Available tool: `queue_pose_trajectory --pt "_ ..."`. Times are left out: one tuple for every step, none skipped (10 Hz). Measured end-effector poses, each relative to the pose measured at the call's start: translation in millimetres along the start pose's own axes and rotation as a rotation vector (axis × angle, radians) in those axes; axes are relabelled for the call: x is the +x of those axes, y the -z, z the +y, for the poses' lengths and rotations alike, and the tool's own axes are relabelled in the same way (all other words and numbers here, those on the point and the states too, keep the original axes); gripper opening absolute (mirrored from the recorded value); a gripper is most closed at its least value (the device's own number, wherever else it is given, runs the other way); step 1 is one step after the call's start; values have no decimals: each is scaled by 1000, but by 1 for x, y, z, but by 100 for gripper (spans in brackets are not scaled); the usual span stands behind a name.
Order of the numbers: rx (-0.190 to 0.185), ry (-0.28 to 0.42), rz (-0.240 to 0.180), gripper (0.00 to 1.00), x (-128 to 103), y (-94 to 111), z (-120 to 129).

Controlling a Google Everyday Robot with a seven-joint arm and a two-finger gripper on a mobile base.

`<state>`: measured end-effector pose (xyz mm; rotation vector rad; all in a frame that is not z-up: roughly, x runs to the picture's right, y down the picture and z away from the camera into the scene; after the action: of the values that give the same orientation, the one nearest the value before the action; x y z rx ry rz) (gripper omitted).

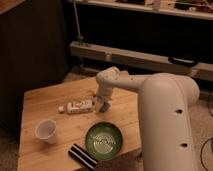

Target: Place the white sponge in the ceramic bowl

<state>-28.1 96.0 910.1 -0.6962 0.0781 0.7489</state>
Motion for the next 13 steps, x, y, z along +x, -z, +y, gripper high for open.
queue_pose_trajectory --pt "6 -5 5 65 1 -2 -2" --pt "8 -7 9 65 2 -3 -2" --pt "9 -9 12 65 3 -5 -1" --pt "14 -13 12 65 2 -5 0" --pt "20 -20 17 63 5 -5 -1" --pt "20 -25 19 55 6 -5 0" --pt "20 -28 25 45 7 -6 2" --pt "15 -32 28 33 7 -7 5" --pt "11 -36 35 25 9 -7 7" --pt "6 -40 44 18 12 -7 9" --pt "0 -46 57 15 15 -7 12" --pt "-4 -52 65 15 19 -7 14" --pt "-2 -57 67 15 24 -2 13"
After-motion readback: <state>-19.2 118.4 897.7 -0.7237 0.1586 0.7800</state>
